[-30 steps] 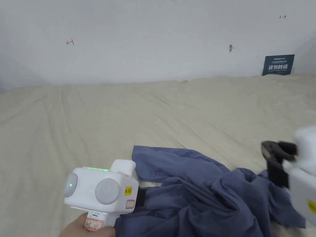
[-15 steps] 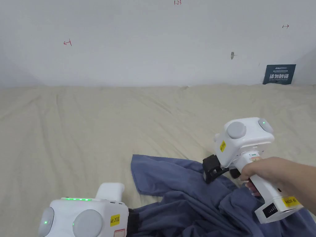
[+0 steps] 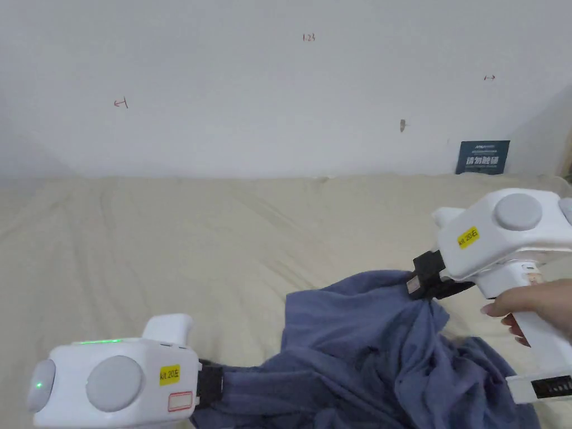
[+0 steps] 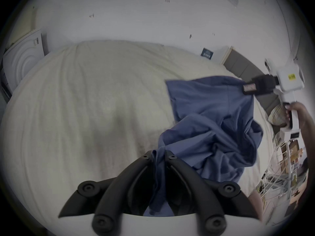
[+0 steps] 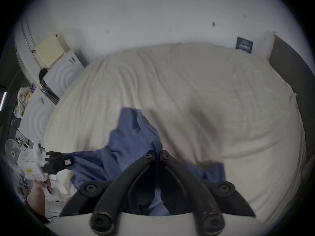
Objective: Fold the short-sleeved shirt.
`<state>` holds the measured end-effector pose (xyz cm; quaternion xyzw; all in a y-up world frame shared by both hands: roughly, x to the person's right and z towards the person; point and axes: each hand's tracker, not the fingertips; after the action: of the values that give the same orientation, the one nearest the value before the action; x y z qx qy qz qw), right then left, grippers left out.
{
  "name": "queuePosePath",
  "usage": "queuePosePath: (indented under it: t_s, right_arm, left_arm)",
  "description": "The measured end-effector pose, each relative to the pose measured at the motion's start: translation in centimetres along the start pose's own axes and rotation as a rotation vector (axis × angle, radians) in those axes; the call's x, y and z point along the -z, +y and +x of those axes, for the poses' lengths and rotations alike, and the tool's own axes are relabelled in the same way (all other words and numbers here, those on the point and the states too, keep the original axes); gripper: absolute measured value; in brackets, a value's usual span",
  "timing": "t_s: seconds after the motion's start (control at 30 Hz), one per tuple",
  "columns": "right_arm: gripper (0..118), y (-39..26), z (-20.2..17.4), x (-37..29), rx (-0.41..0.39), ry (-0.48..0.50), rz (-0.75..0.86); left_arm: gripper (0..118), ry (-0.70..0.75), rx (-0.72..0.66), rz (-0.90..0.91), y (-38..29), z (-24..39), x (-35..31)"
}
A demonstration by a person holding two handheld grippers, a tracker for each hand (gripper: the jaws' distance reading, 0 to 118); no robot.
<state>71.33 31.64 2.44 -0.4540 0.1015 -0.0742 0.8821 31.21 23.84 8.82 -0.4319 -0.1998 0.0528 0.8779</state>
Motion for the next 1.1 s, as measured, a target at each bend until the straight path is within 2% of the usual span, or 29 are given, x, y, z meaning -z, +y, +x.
queuePosePath:
  t_s: [0.2,0.4,0.57,0.83,1.0,1.1]
  right_arm:
    - [3,-1.2,1.1,-12.5,0.047,-0.004,0.189]
    - [3,-1.0,1.4,-24.4,0.035,-0.092,0.388]
    - [3,0.5,0.2,-30.9,0.035,-0.094,0.496]
    - [3,5.4,-3.3,-36.5,0.027,-0.173,0.675]
    - [3,10.2,-3.4,-35.8,0.086,-0.214,0.736]
    - [3,12.2,-3.6,-34.5,0.09,-0.245,0.773]
  left_arm:
    - [11,-0.003,0.022,0.151,3.0,1.1,-9.1]
    - [11,0.027,0.068,0.359,7.6,3.5,-18.3]
    - [11,-0.008,0.114,0.46,11.6,6.5,-24.5]
    - [11,0.038,0.137,0.552,18.9,9.8,-29.4]
    - [11,0.026,0.064,0.6,23.4,10.1,-28.0]
    - [11,0.041,0.078,0.616,25.8,10.2,-26.0]
